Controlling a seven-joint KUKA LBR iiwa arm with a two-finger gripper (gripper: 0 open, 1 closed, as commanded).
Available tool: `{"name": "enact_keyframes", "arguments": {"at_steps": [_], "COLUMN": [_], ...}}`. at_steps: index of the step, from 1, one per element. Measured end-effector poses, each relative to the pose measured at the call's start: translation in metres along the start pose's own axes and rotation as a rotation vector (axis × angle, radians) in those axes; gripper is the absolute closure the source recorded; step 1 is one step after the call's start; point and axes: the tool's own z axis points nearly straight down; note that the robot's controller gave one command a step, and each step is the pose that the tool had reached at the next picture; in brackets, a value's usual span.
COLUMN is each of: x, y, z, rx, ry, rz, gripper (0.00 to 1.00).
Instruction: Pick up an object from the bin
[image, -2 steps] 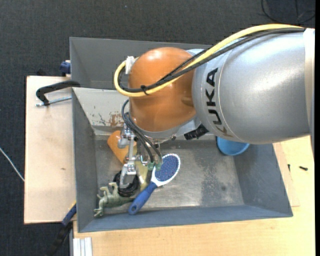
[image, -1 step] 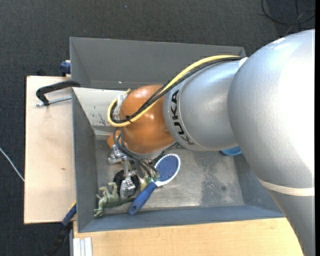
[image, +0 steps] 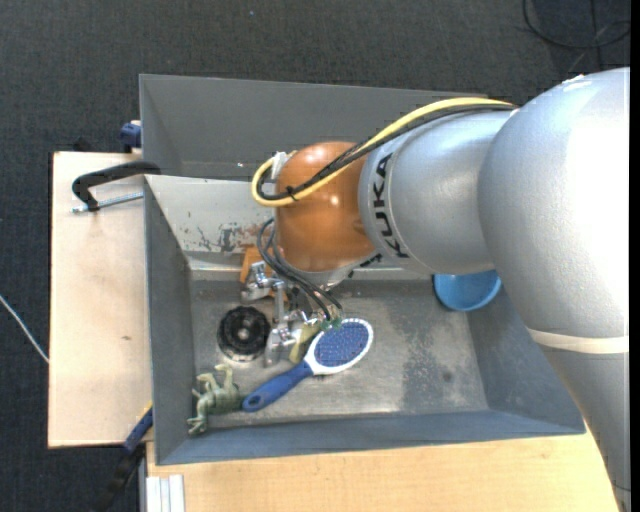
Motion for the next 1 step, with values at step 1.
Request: {"name": "enact_keyframes", "arguments": {"at_steps": [1], "x": [-0.0015], "y": [-0.0025], "z": [-0.0004], "rx": [0.001], "ry": [-0.005], "rz": [0.005], "gripper": [1.0]}}
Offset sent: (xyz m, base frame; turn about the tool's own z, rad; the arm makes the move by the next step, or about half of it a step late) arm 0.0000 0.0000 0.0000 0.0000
